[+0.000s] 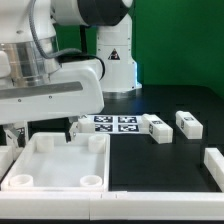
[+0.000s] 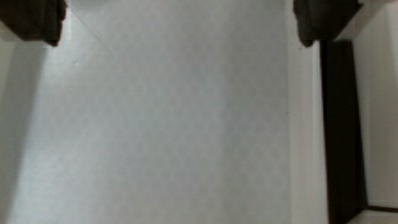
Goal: Assemble desk
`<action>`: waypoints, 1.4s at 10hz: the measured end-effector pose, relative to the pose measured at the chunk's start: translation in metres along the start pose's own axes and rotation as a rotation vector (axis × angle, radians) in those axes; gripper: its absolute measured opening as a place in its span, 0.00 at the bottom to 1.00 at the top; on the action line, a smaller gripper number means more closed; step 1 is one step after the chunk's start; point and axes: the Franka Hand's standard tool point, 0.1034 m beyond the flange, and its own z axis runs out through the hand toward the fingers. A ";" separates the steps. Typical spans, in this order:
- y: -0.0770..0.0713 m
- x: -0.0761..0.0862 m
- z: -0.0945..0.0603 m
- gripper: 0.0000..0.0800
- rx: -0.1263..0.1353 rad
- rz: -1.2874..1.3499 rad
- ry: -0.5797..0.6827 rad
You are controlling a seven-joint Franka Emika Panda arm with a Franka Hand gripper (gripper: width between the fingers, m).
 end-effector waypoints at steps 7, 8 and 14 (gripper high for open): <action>0.021 -0.012 0.028 0.81 -0.025 -0.024 0.000; 0.019 -0.012 0.035 0.81 -0.034 -0.028 0.007; 0.017 -0.013 0.038 0.24 -0.042 -0.033 0.014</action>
Offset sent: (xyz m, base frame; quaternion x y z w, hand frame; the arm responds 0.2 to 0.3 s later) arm -0.0024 -0.0190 -0.0154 0.0186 0.0191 -0.0272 0.9993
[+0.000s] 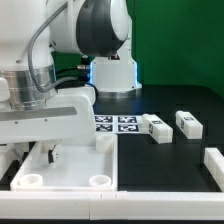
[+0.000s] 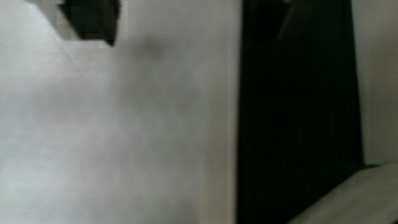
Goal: Assemble desk
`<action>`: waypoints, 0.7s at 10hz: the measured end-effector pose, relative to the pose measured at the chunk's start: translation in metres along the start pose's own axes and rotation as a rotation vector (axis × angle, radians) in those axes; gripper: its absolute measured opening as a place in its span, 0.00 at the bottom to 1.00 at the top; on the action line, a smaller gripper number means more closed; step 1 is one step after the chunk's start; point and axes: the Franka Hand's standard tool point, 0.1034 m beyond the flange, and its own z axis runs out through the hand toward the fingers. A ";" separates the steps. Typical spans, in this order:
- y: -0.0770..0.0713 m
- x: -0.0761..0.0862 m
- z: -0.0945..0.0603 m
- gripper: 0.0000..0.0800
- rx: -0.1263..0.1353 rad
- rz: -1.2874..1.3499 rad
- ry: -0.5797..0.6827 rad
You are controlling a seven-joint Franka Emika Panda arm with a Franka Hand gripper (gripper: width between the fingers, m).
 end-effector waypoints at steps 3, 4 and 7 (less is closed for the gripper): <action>-0.028 0.011 -0.002 0.06 0.008 0.088 -0.009; -0.041 0.013 0.001 0.06 0.012 0.141 -0.018; -0.079 0.013 0.004 0.07 0.012 0.191 -0.061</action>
Offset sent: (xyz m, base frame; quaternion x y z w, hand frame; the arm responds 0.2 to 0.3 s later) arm 0.0010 0.0385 -0.0052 0.0049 -0.0138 0.0811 0.9966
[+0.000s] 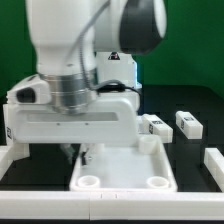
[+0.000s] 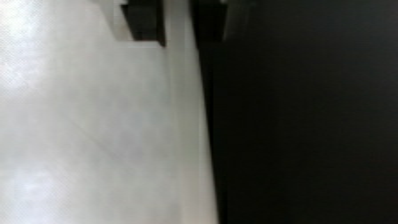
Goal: Assemble desk
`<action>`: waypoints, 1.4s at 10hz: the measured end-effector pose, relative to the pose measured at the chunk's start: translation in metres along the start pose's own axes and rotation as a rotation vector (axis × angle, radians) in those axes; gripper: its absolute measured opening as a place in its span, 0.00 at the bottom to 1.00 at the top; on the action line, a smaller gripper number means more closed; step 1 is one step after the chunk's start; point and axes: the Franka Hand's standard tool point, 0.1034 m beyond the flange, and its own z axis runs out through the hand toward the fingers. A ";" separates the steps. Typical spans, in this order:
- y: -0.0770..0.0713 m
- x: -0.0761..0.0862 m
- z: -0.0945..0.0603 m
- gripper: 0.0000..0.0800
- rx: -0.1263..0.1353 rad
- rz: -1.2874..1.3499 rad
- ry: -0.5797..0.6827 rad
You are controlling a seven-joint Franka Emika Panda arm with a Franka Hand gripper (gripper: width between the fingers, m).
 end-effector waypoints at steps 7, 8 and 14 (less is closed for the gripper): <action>0.004 -0.002 -0.001 0.07 -0.003 0.000 0.012; 0.007 -0.010 -0.001 0.07 -0.011 0.075 0.029; -0.024 -0.044 0.006 0.07 -0.020 0.410 -0.013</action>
Offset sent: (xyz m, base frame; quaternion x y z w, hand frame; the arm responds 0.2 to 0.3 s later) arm 0.0000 0.0000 0.0000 0.0000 0.0000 0.0000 1.0000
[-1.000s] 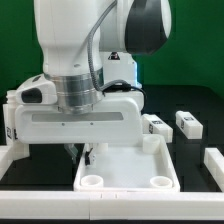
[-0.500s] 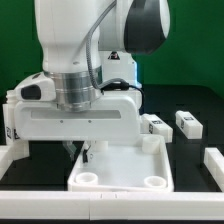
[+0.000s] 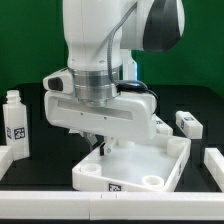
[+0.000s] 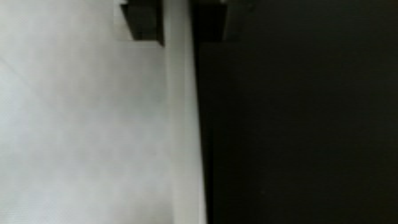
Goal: Assemble desk
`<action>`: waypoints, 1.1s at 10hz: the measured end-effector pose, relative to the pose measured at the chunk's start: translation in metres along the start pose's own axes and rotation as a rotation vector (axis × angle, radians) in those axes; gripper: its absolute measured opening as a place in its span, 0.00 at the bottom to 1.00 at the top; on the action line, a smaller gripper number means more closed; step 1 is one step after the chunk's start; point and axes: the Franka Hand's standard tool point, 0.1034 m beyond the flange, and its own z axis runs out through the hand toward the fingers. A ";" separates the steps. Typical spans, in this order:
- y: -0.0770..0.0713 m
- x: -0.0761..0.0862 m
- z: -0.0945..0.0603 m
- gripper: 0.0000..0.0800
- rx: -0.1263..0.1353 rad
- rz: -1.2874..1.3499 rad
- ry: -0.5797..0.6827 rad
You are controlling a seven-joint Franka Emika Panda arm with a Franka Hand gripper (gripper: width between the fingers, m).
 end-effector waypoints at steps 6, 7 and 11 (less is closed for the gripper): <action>0.003 -0.008 0.001 0.08 0.009 0.025 0.027; 0.002 -0.008 0.001 0.08 0.011 -0.009 0.027; -0.005 -0.024 0.004 0.08 0.017 0.379 0.009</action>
Offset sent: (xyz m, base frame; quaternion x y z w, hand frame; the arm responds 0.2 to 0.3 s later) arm 0.0035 0.0005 0.0043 -0.0021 0.0157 0.1565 0.9875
